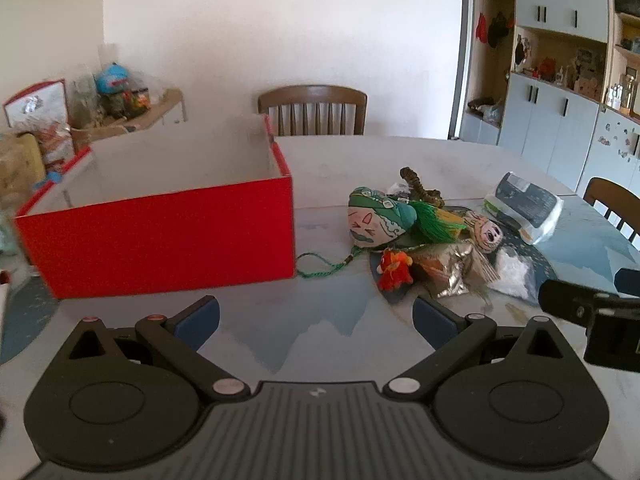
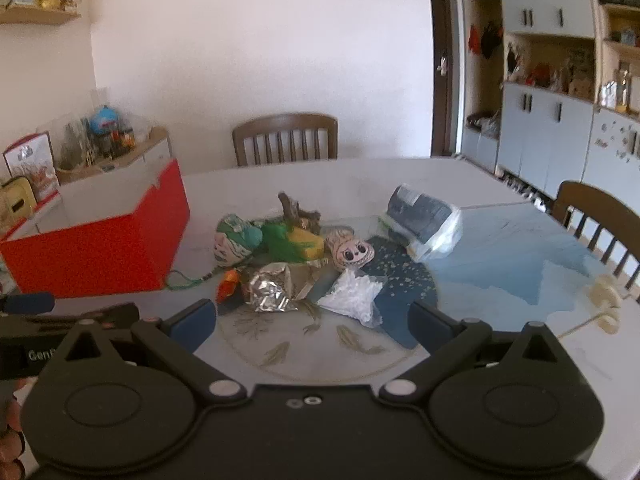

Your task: Organize objects

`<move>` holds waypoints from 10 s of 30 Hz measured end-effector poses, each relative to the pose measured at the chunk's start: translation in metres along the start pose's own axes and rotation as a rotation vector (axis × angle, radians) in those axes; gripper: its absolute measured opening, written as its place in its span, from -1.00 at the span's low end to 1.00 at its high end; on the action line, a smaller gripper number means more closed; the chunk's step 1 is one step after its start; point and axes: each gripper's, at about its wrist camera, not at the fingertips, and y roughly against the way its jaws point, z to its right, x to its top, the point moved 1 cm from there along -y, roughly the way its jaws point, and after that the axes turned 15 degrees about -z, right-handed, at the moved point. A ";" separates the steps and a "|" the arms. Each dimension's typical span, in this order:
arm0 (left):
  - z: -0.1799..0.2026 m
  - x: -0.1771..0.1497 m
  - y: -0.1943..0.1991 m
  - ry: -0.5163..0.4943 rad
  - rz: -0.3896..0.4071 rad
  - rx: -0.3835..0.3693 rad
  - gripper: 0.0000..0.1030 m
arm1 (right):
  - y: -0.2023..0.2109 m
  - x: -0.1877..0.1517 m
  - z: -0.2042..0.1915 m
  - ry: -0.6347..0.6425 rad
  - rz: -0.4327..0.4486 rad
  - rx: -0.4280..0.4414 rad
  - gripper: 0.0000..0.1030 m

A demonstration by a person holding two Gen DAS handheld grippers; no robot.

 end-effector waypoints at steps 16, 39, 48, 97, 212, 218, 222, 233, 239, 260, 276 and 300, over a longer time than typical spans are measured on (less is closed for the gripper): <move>0.010 0.084 -0.014 -0.023 -0.113 -0.040 1.00 | -0.033 0.085 0.020 0.046 -0.166 -0.004 0.92; 0.052 0.073 -0.068 -0.089 -0.212 -0.103 0.89 | -0.065 0.095 0.069 0.042 -0.355 0.039 0.54; 0.052 0.071 -0.090 -0.074 -0.253 -0.122 0.60 | -0.099 0.088 0.071 0.040 -0.407 0.061 0.30; 0.055 0.081 -0.096 -0.083 -0.276 -0.140 -0.97 | -0.118 0.081 0.062 0.081 -0.465 0.109 -0.46; 0.055 0.102 -0.021 0.065 -0.260 -0.097 -0.07 | -0.052 0.123 0.054 0.246 -0.427 0.270 -0.46; 0.015 0.104 -0.003 0.066 -0.266 -0.162 -0.07 | -0.043 0.135 0.013 0.247 -0.393 0.264 -0.46; -0.009 0.102 0.008 0.047 -0.256 -0.174 -0.07 | -0.041 0.138 -0.011 0.237 -0.378 0.256 -0.46; -0.071 0.122 0.028 0.041 -0.220 -0.218 -0.07 | -0.039 0.150 -0.051 0.205 -0.332 0.230 -0.46; -0.099 0.140 0.041 0.058 -0.179 -0.219 -0.06 | -0.045 0.146 -0.064 0.198 -0.340 0.210 -0.46; -0.169 0.169 -0.025 0.116 -0.229 -0.101 -0.06 | -0.084 0.179 -0.167 0.341 -0.345 0.281 -0.46; -0.195 0.163 -0.094 0.100 -0.340 -0.040 -0.06 | -0.147 0.170 -0.221 0.480 -0.446 0.255 -0.43; -0.198 0.150 -0.101 0.108 -0.366 -0.021 0.32 | -0.154 0.165 -0.224 0.500 -0.449 0.250 -0.15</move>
